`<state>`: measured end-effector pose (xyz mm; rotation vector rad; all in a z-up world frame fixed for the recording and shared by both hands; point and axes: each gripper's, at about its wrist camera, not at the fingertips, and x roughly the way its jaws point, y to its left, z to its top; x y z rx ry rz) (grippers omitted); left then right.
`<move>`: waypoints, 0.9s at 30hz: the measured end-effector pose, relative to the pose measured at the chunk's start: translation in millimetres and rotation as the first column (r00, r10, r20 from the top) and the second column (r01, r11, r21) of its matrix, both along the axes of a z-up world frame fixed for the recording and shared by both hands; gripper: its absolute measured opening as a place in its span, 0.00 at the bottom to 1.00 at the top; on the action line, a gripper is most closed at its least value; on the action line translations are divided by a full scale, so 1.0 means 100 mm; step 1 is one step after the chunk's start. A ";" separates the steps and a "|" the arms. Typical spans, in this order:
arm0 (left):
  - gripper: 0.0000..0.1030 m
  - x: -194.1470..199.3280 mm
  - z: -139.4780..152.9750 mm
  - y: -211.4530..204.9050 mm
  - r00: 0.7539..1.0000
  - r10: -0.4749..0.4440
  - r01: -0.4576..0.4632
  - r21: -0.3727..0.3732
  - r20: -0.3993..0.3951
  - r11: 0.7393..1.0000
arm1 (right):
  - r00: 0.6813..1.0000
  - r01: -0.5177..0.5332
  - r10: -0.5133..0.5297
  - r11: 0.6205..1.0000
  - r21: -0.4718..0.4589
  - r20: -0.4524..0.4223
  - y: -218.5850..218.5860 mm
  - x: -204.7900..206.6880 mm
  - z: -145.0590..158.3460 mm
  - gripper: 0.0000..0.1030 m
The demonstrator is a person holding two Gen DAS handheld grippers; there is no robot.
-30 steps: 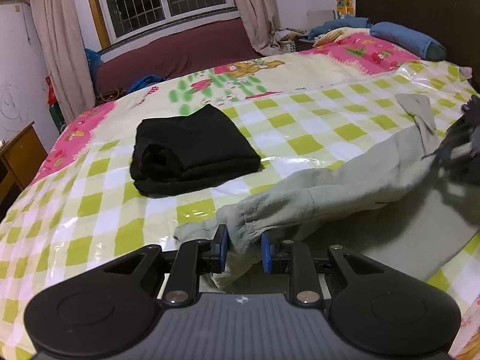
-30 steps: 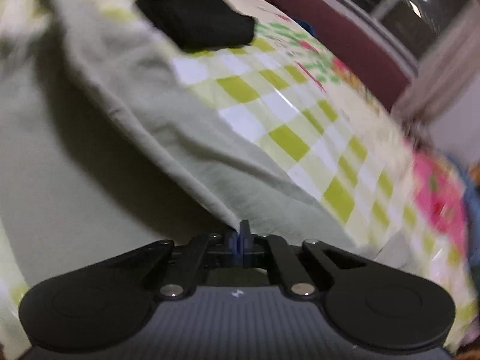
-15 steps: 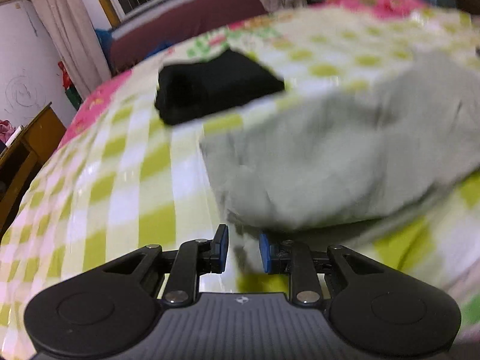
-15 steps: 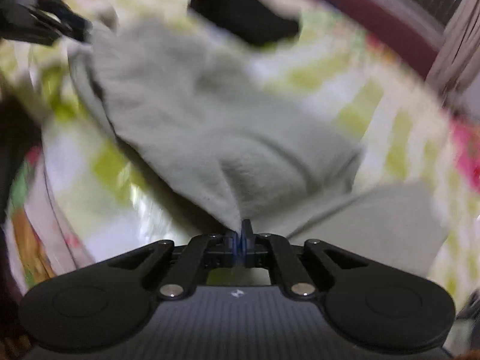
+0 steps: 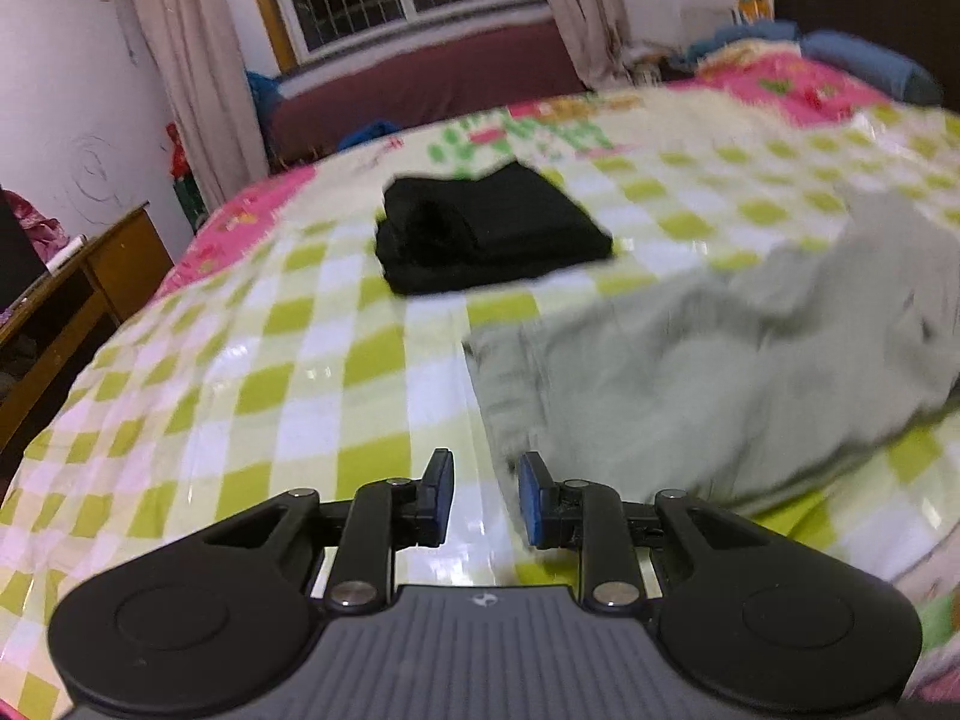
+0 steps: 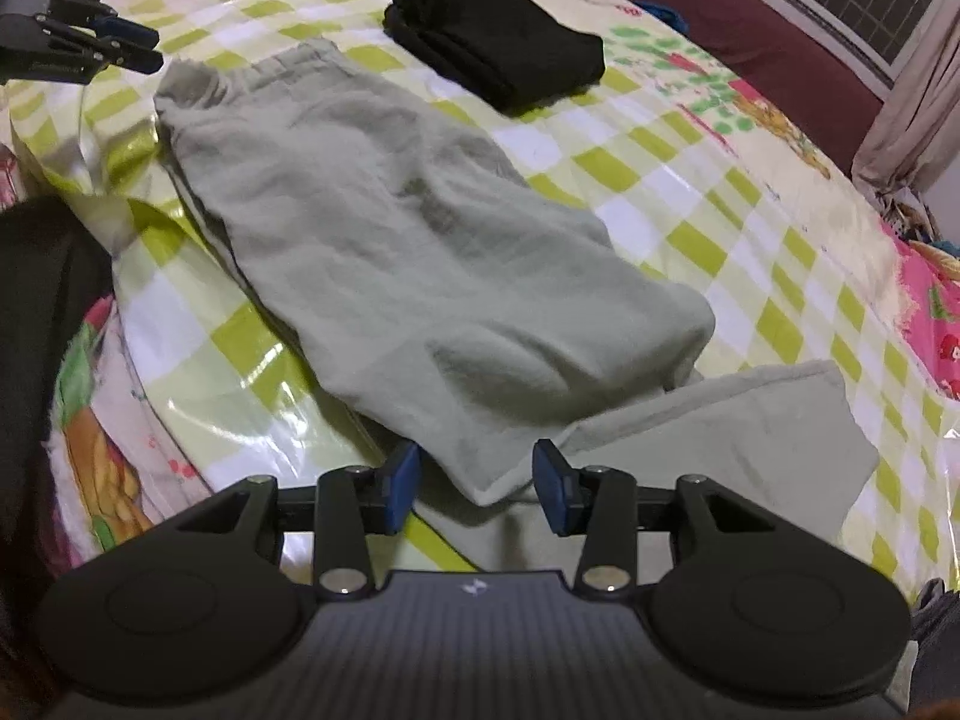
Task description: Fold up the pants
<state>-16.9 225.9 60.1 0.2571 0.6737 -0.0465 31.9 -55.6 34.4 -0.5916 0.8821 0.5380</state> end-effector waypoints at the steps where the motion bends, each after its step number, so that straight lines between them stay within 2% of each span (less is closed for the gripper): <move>1: 0.39 0.01 0.04 -0.01 1.000 0.000 0.000 -0.018 0.016 1.000 | 1.000 0.004 -0.004 1.000 0.011 0.002 0.02 0.01 0.01 0.41; 3: 0.43 0.05 0.07 -0.09 0.999 -0.015 0.017 -0.056 0.042 0.998 | 1.000 0.011 -0.011 1.000 0.027 0.002 0.04 0.05 0.00 0.41; 5: 0.46 0.12 0.00 -0.20 0.999 -0.034 0.036 -0.063 0.031 0.997 | 1.000 0.027 -0.027 0.999 0.030 0.007 0.06 0.08 -0.03 0.41; 7: 0.47 0.25 -0.19 -0.33 0.999 -0.039 0.038 -0.029 -0.034 0.999 | 0.999 0.049 -0.049 0.998 0.034 0.002 0.01 0.12 -0.04 0.42; 10: 0.48 0.40 -0.57 -0.38 0.981 0.011 0.002 0.066 -0.195 0.998 | 0.989 0.150 -0.150 0.988 0.025 -0.007 -0.21 0.19 -0.05 0.42; 14: 0.48 0.29 -0.49 -0.48 0.986 -0.010 0.030 0.121 -0.166 0.992 | 0.953 0.301 -0.301 0.951 0.072 -0.010 -0.63 0.30 0.03 0.42; 17: 0.48 0.29 -0.32 -0.62 0.991 -0.042 0.055 0.103 -0.130 0.993 | 0.911 0.408 -0.412 0.902 0.143 -0.001 -0.91 0.52 0.12 0.43; 20: 0.49 0.31 -0.20 -0.91 0.987 -0.125 0.131 0.052 -0.101 0.990 | 0.861 0.501 -0.508 0.842 0.203 -0.020 -1.14 0.82 0.15 0.49; 24: 0.52 0.36 -0.23 -1.47 0.953 -0.290 0.292 0.011 -0.093 0.956 | 0.788 0.606 -0.611 0.749 0.269 -0.074 -1.36 1.37 0.09 0.50; 27: 0.52 0.46 -0.32 -1.83 0.925 -0.367 0.365 -0.030 -0.100 0.930 | 0.719 0.684 -0.679 0.654 0.323 -0.148 -1.47 1.80 0.02 0.51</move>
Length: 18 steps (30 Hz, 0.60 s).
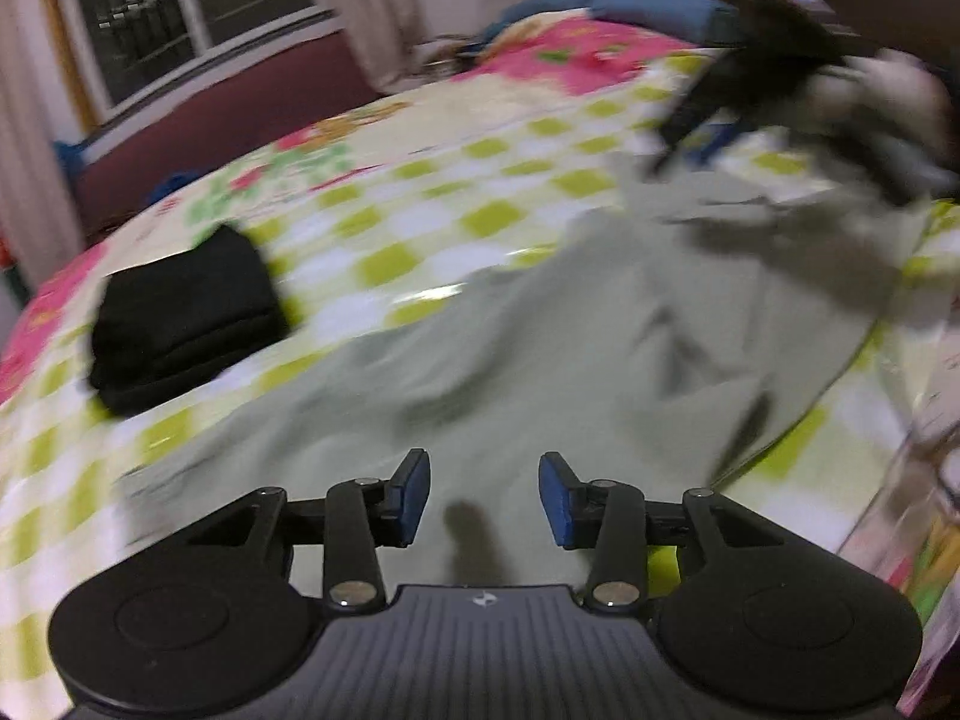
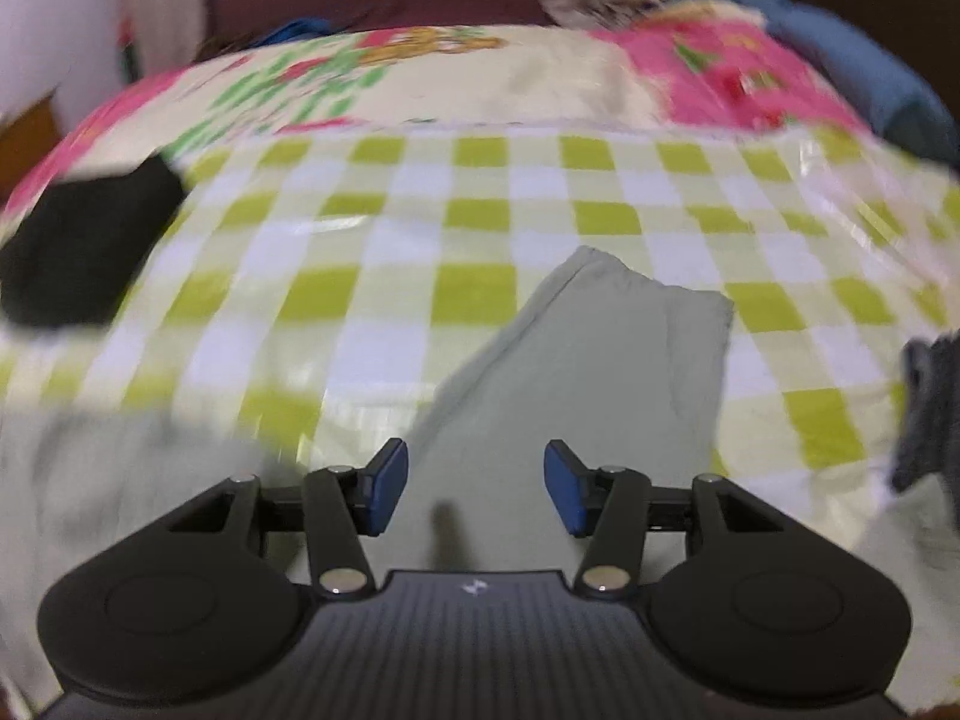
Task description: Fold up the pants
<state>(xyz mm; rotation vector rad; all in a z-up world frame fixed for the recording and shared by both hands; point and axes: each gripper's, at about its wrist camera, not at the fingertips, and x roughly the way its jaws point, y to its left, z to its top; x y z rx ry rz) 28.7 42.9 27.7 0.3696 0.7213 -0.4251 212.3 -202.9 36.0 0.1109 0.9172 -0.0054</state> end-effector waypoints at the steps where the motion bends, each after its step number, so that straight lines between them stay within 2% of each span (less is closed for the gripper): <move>1: 0.52 0.02 -0.02 -0.09 1.000 -0.012 0.012 -0.017 -0.007 1.000 | 0.999 0.035 -0.035 0.999 0.018 -0.010 -0.02 0.15 -0.04 0.52; 4: 0.52 0.08 -0.08 -0.31 0.997 -0.060 0.058 -0.069 -0.037 0.996 | 0.992 0.119 -0.118 0.993 0.014 -0.055 -0.03 0.52 -0.19 0.56; 6: 0.52 0.08 -0.14 -0.42 0.995 -0.092 0.089 -0.054 -0.039 0.995 | 0.987 0.136 -0.139 0.990 -0.047 -0.080 0.00 0.69 -0.32 0.58; 8: 0.53 0.04 -0.19 -0.47 0.992 -0.116 0.115 -0.038 -0.046 0.993 | 0.984 0.140 -0.150 0.984 -0.108 -0.097 0.00 0.78 -0.44 0.52; 9: 0.53 0.03 -0.21 -0.49 0.991 -0.123 0.121 -0.033 -0.055 0.992 | 0.984 0.144 -0.155 0.982 -0.120 -0.092 -0.03 0.78 -0.47 0.39; 10: 0.53 0.02 -0.24 -0.49 0.990 -0.125 0.123 -0.030 -0.065 0.992 | 0.982 0.160 -0.169 0.982 -0.103 -0.086 -0.12 0.75 -0.48 0.21; 12: 0.53 0.01 -0.26 -0.44 0.990 -0.120 0.118 -0.028 -0.077 0.993 | 0.977 0.193 -0.195 0.981 -0.039 -0.086 -0.30 0.71 -0.43 0.03; 15: 0.53 0.03 -0.27 -0.45 0.991 -0.103 0.101 -0.022 -0.081 0.995 | 0.977 0.211 -0.208 0.974 0.077 -0.046 -0.57 0.50 -0.22 0.03; 18: 0.53 0.00 -0.21 -0.48 0.993 -0.100 0.099 -0.018 -0.061 0.995 | 0.973 0.197 -0.225 0.933 0.301 0.061 -0.88 0.10 0.19 0.03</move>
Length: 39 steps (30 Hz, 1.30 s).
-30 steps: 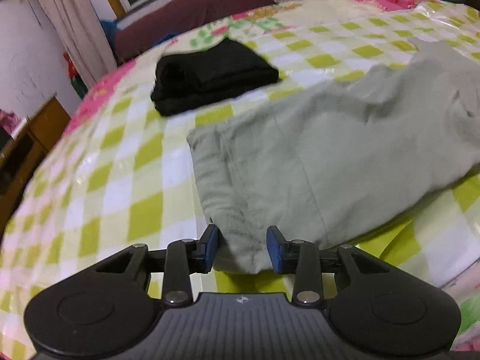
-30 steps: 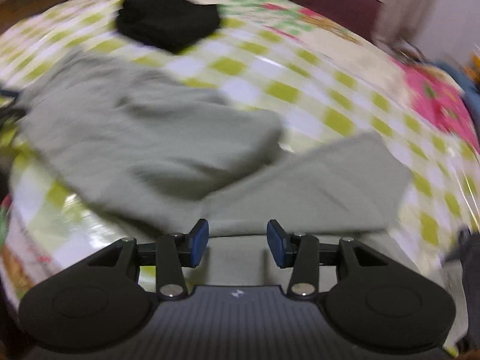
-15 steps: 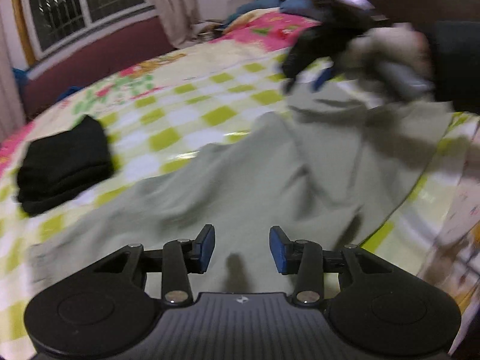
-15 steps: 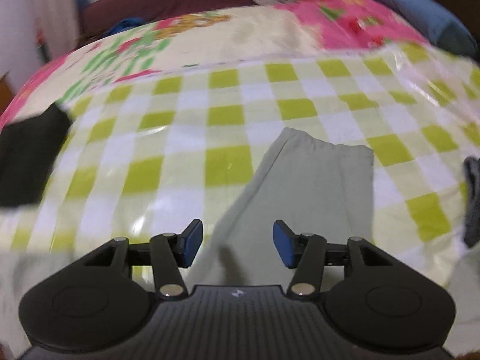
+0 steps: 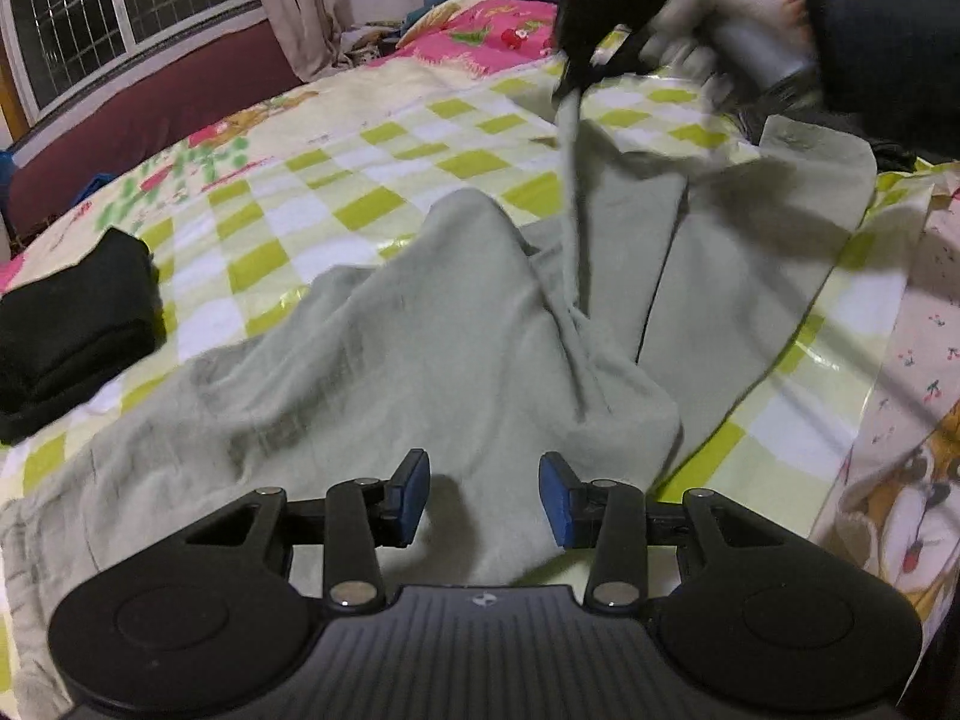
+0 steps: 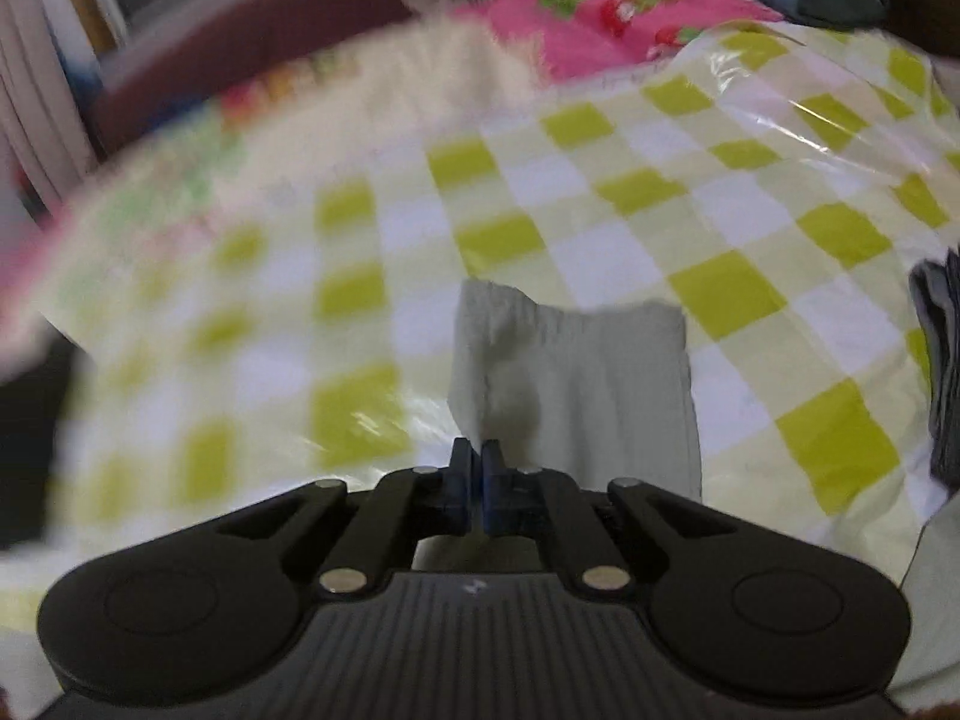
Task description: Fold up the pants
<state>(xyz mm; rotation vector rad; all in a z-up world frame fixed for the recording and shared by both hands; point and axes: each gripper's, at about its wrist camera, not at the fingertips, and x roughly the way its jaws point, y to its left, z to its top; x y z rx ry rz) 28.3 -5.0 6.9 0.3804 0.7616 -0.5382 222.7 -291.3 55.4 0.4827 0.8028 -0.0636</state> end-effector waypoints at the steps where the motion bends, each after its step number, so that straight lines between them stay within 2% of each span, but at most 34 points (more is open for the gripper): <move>1: 0.53 0.00 0.02 -0.02 1.000 -0.002 0.002 -0.001 0.004 1.000 | 0.997 0.009 -0.013 0.998 0.058 0.070 -0.11 -0.20 0.18 0.03; 4: 0.53 -0.03 0.03 -0.10 1.000 -0.020 0.020 0.004 0.008 1.000 | 0.970 0.040 -0.072 0.990 0.138 0.232 -0.40 -0.88 0.56 0.03; 6: 0.53 -0.05 0.01 -0.20 0.999 -0.043 0.043 0.016 0.005 0.999 | 0.949 0.074 -0.111 0.988 0.132 0.295 -0.57 -1.35 0.63 0.03; 7: 0.53 -0.06 -0.01 -0.26 0.998 -0.057 0.057 0.023 -0.001 0.998 | 0.945 0.113 -0.141 0.988 0.108 0.294 -0.66 -1.57 0.57 0.04; 9: 0.53 -0.10 -0.05 -0.40 0.996 -0.091 0.091 0.044 -0.011 0.995 | 0.952 0.185 -0.193 0.981 0.054 0.238 -0.82 -1.77 0.32 0.10; 11: 0.53 -0.15 -0.07 -0.54 0.992 -0.125 0.124 0.082 -0.002 0.989 | 0.956 0.275 -0.280 0.960 0.059 0.087 -1.06 -1.85 -0.09 0.11; 13: 0.53 -0.20 -0.06 -0.67 0.988 -0.152 0.147 0.132 0.023 0.980 | 0.934 0.352 -0.358 0.919 0.179 0.002 -1.29 -1.99 -0.46 0.11; 15: 0.54 -0.21 -0.04 -0.74 0.986 -0.167 0.162 0.146 0.021 0.976 | 0.916 0.395 -0.399 0.883 0.254 -0.037 -1.41 -2.11 -0.68 0.11; 18: 0.54 -0.18 -0.03 -0.84 0.984 -0.177 0.172 0.176 0.013 0.969 | 0.926 0.366 -0.378 0.900 0.237 0.005 -1.41 -2.21 -0.69 0.11; 21: 0.54 -0.16 -0.03 -0.92 0.983 -0.185 0.180 0.195 0.008 0.964 | 0.936 0.339 -0.347 0.933 0.122 0.056 -1.41 -2.25 -0.56 0.14; 26: 0.54 -0.13 -0.07 -1.06 0.979 -0.201 0.199 0.205 -0.009 0.958 | 0.900 0.414 -0.417 0.909 0.052 0.129 -1.62 -2.41 -0.44 0.24; 27: 0.54 -0.12 -0.08 -1.08 0.979 -0.205 0.203 0.206 -0.011 0.957 | 0.893 0.428 -0.428 0.903 0.036 0.136 -1.67 -2.43 -0.44 0.29; 28: 0.54 -0.12 -0.08 -1.10 0.977 -0.211 0.209 0.205 -0.013 0.956 | 0.893 0.430 -0.429 0.903 0.027 0.133 -1.69 -2.43 -0.47 0.36; 30: 0.54 -0.11 -0.07 -1.14 0.975 -0.219 0.218 0.206 -0.017 0.954 | 0.899 0.425 -0.426 0.905 0.035 0.101 -1.75 -2.34 -0.56 0.39; 32: 0.54 -0.10 -0.07 -1.19 0.974 -0.226 0.225 0.212 -0.018 0.951 | 0.917 0.388 -0.392 0.919 0.065 0.077 -1.79 -2.23 -0.64 0.39; 34: 0.54 -0.09 -0.07 -1.22 0.973 -0.230 0.228 0.218 -0.018 0.949 | 0.914 0.392 -0.399 0.915 0.093 0.075 -1.82 -2.14 -0.71 0.39; 35: 0.55 -0.09 -0.07 -1.23 0.973 -0.231 0.229 0.220 -0.017 0.948 | 0.910 0.399 -0.408 0.910 0.112 0.073 -1.84 -2.14 -0.72 0.36; 37: 0.55 -0.09 -0.06 -1.25 0.972 -0.233 0.231 0.222 -0.017 0.947 | 0.894 0.424 -0.442 0.887 0.183 0.071 -1.95 -2.15 -0.73 0.18; 39: 0.55 -0.09 -0.06 -1.27 0.971 -0.238 0.235 0.225 -0.014 0.945 | 0.881 0.440 -0.468 0.865 0.241 0.073 -2.03 -2.24 -0.72 0.18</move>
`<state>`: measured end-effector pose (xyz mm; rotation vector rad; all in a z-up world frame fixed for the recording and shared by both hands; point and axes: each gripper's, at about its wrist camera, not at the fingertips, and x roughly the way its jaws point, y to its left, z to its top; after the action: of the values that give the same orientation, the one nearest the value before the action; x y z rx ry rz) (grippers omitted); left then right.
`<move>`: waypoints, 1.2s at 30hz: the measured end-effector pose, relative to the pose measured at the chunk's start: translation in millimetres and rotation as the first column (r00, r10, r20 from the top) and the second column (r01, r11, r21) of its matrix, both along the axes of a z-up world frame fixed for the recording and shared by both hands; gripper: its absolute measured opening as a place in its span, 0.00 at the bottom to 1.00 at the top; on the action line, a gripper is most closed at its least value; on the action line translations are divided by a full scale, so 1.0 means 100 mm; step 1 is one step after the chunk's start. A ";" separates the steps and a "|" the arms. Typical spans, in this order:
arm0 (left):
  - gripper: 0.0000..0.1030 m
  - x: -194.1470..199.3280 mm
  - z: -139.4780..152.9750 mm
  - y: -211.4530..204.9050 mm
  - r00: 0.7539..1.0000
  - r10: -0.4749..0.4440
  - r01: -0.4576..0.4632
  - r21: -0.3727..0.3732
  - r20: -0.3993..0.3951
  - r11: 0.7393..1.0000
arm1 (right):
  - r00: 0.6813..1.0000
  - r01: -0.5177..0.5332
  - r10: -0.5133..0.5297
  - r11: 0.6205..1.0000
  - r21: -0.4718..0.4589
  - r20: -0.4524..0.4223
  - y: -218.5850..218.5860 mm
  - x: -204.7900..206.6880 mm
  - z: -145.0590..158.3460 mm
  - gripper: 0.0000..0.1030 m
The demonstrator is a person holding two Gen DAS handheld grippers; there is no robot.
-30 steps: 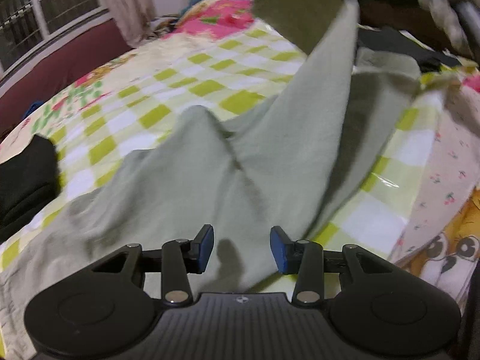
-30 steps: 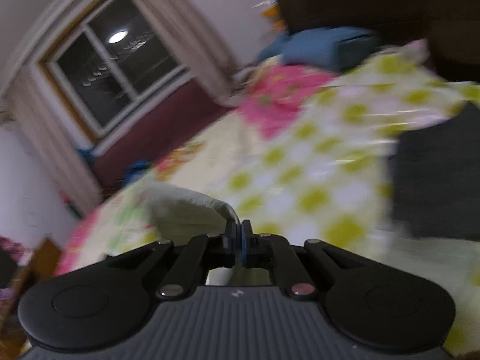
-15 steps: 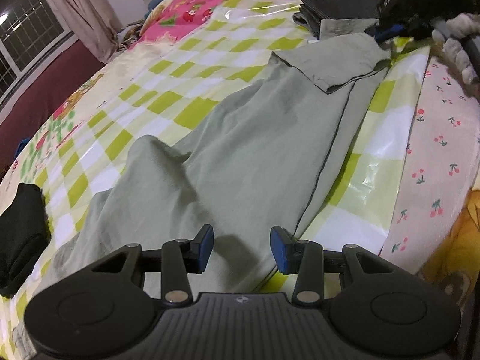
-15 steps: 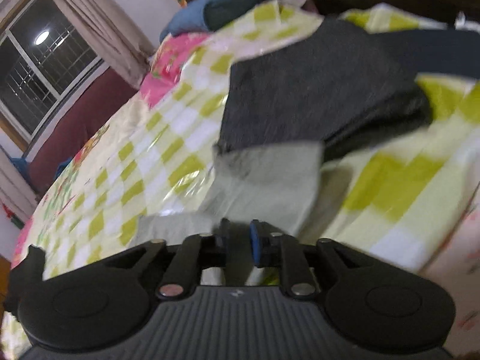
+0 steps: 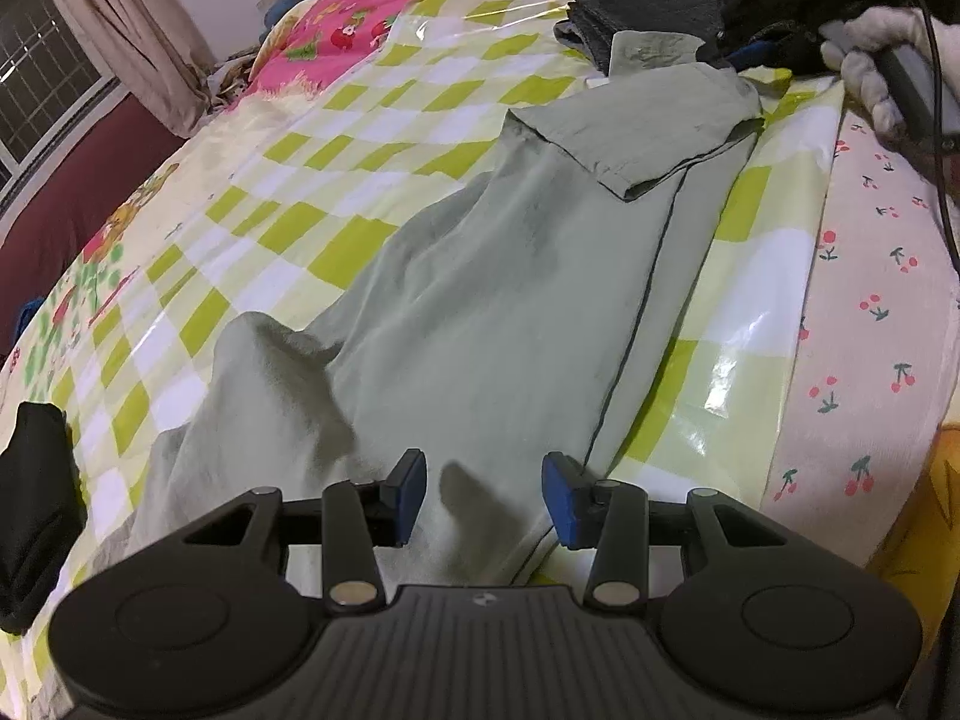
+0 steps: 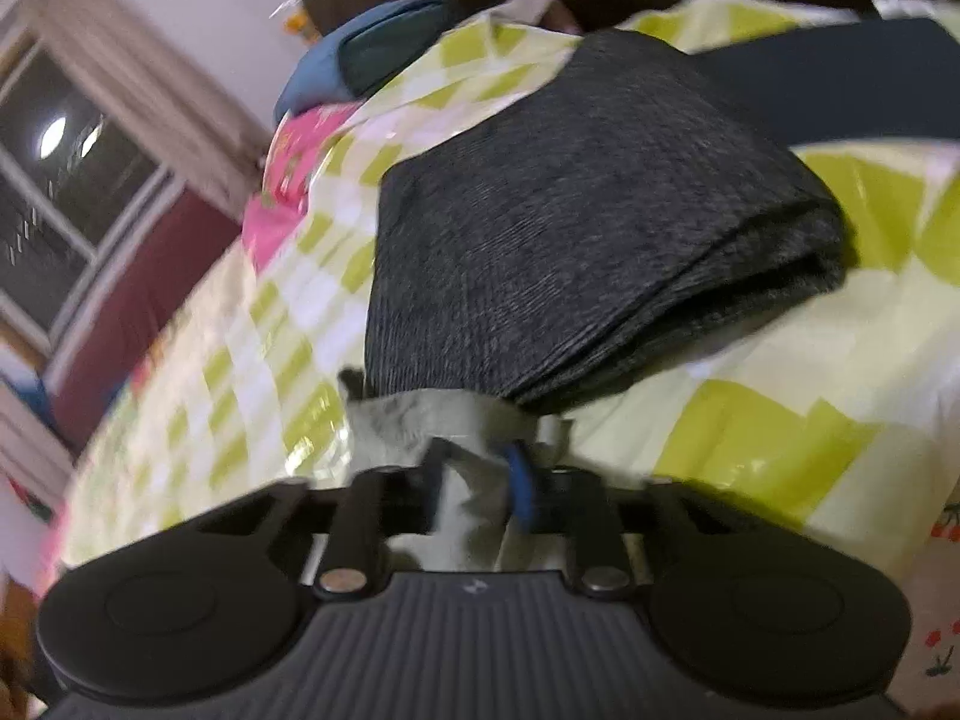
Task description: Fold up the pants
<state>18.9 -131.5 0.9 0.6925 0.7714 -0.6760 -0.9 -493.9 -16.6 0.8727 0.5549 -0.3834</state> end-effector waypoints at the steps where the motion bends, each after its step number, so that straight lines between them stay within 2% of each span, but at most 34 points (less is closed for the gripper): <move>1: 0.55 -0.01 0.00 -0.01 1.000 -0.003 0.003 0.000 0.001 1.000 | 1.000 0.005 -0.004 1.000 -0.002 0.014 -0.01 -0.06 0.03 0.22; 3: 0.55 0.00 -0.01 -0.03 1.000 -0.007 0.007 0.000 0.000 1.000 | 1.000 0.001 0.000 0.999 -0.035 0.021 0.01 -0.14 0.09 0.24; 4: 0.55 -0.01 -0.01 -0.04 1.000 -0.009 0.009 0.001 -0.001 1.000 | 1.000 -0.006 0.006 0.999 -0.039 0.004 0.01 -0.17 0.10 0.33; 5: 0.55 0.00 -0.01 -0.04 1.000 -0.010 0.010 0.001 -0.001 1.000 | 1.000 -0.009 0.009 0.999 -0.031 -0.006 0.00 -0.19 0.09 0.35; 9: 0.55 0.00 0.00 -0.09 1.000 -0.014 0.014 -0.010 -0.004 1.000 | 0.999 -0.023 0.023 1.000 -0.003 -0.038 0.02 -0.25 0.03 0.34; 12: 0.55 0.00 -0.01 -0.11 1.000 -0.023 0.023 -0.016 -0.007 1.000 | 0.998 -0.036 0.036 0.999 0.000 -0.044 0.03 -0.21 -0.01 0.42; 15: 0.55 0.00 -0.02 -0.15 1.000 -0.027 0.026 -0.016 -0.006 1.000 | 0.997 -0.067 0.067 0.998 0.006 -0.041 0.05 -0.07 -0.07 0.42; 16: 0.55 0.01 -0.01 -0.16 1.000 -0.025 0.025 -0.018 -0.007 1.000 | 0.998 -0.059 0.059 0.998 0.009 -0.031 0.05 -0.03 -0.08 0.31; 18: 0.55 0.02 -0.01 -0.18 1.000 -0.024 0.024 -0.021 -0.008 0.999 | 0.999 -0.049 0.050 0.996 0.074 -0.001 0.02 0.00 -0.11 0.05; 20: 0.55 0.01 0.01 -0.19 1.000 -0.030 0.029 -0.023 -0.006 0.999 | 0.998 -0.032 0.024 0.990 0.136 0.064 -0.01 -0.06 -0.09 0.04; 22: 0.55 0.00 0.03 -0.22 0.999 -0.040 0.040 -0.028 -0.003 0.999 | 0.988 -0.027 0.004 0.989 0.146 0.154 -0.01 -0.20 0.08 0.04; 24: 0.55 -0.01 0.05 -0.25 0.998 -0.056 0.056 -0.043 -0.002 0.997 | 0.972 -0.022 -0.005 0.993 0.113 0.236 0.00 -0.37 0.29 0.04; 26: 0.60 -0.02 0.04 -0.29 0.998 -0.069 0.069 -0.056 -0.007 0.996 | 0.967 0.014 -0.030 0.998 0.065 0.252 -0.01 -0.48 0.38 0.04; 27: 0.62 -0.02 0.02 -0.32 0.997 -0.076 0.076 -0.056 -0.007 0.996 | 0.975 0.030 -0.035 0.999 0.029 0.221 -0.02 -0.48 0.37 0.05; 28: 0.62 -0.03 0.00 -0.34 0.997 -0.083 0.082 -0.054 -0.008 0.995 | 0.991 0.048 -0.043 0.998 -0.039 0.128 -0.03 -0.43 0.33 0.11; 29: 0.62 -0.03 -0.02 -0.36 0.996 -0.087 0.086 -0.050 -0.008 0.995 | 0.999 0.054 -0.055 0.995 -0.088 -0.004 -0.05 -0.35 0.26 0.15; 30: 0.62 -0.02 -0.04 -0.37 0.996 -0.088 0.088 -0.048 -0.006 0.995 | 0.995 0.055 -0.062 0.994 -0.090 -0.079 -0.07 -0.32 0.19 0.17; 32: 0.62 -0.01 -0.03 -0.36 0.997 -0.082 0.081 -0.056 -0.012 0.995 | 0.994 0.078 -0.082 0.995 -0.060 -0.067 -0.08 -0.41 0.14 0.17; 33: 0.63 0.00 -0.03 -0.34 0.997 -0.076 0.074 -0.064 -0.019 0.995 | 0.994 0.088 -0.092 0.993 -0.078 -0.052 -0.06 -0.47 0.17 0.17; 34: 0.63 0.01 -0.02 -0.33 0.997 -0.071 0.070 -0.066 -0.023 0.995 | 0.995 0.084 -0.091 0.989 -0.122 -0.049 -0.02 -0.50 0.23 0.23; 36: 0.63 0.01 -0.02 -0.31 0.998 -0.068 0.066 -0.064 -0.019 0.996 | 0.998 0.005 -0.017 0.976 -0.217 -0.053 0.11 -0.50 0.37 0.36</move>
<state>20.3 -162.7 -1.5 0.6566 0.7459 -0.7667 -51.2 -482.5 20.2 0.6570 0.5478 -0.4695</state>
